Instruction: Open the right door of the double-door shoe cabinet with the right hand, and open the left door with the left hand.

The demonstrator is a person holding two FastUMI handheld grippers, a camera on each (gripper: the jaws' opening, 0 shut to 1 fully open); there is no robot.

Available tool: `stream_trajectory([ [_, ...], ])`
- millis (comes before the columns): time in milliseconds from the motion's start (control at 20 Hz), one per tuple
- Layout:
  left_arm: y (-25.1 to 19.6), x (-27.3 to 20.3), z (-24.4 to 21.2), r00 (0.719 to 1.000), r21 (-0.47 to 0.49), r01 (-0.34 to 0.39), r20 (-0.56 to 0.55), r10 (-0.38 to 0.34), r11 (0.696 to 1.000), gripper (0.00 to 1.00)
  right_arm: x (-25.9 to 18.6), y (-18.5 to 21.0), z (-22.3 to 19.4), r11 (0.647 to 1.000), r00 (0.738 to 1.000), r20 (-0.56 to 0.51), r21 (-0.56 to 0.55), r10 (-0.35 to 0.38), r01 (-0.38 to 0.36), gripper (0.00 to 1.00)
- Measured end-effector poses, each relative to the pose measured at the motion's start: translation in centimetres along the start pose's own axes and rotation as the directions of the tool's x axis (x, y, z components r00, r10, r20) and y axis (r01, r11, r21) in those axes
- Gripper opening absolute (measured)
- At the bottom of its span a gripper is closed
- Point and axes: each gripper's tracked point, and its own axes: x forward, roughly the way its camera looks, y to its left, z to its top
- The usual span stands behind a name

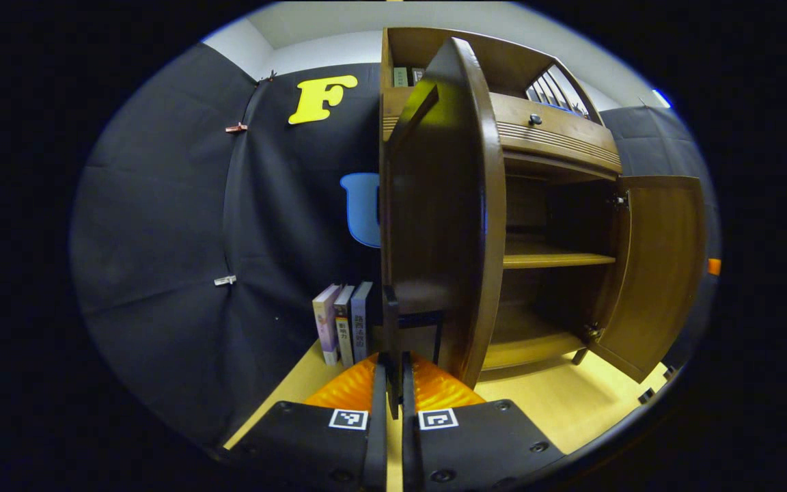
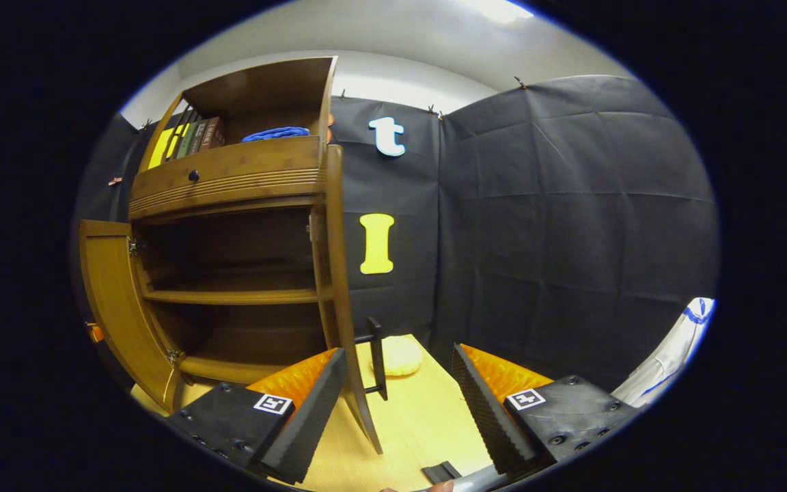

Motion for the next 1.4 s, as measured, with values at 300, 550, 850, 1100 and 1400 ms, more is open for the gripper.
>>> stream_trajectory([
  [300,3.1,-0.2,0.2,1.0,-0.025,0.021,0.012,-0.02,0.999,0.13,-1.3,6.8,0.7,0.986,0.985,0.025,-0.013,0.169,-0.169,0.98],
  [550,3.3,-0.4,0.1,1.0,-0.029,0.009,0.013,-0.009,1.0,0.08,-1.3,8.7,0.9,0.978,0.978,0.018,-0.016,0.207,-0.207,0.97],
  [850,4.2,-2.9,0.5,0.999,-0.019,-0.041,0.033,0.042,0.999,0.25,-0.6,9.7,1.0,0.972,0.972,0.012,-0.019,0.234,-0.234,0.97],
  [1100,5.4,-5.8,1.9,0.993,-0.047,-0.063,0.098,0.067,0.997,0.87,0.0,11.3,1.4,0.962,0.962,0.017,-0.024,0.273,-0.272,0.97],
  [1400,3.4,-8.4,3.3,0.991,-0.103,-0.048,0.12,0.06,0.994,0.94,0.1,13.5,1.9,0.949,0.949,0.024,-0.023,0.316,-0.315,1.0],
])
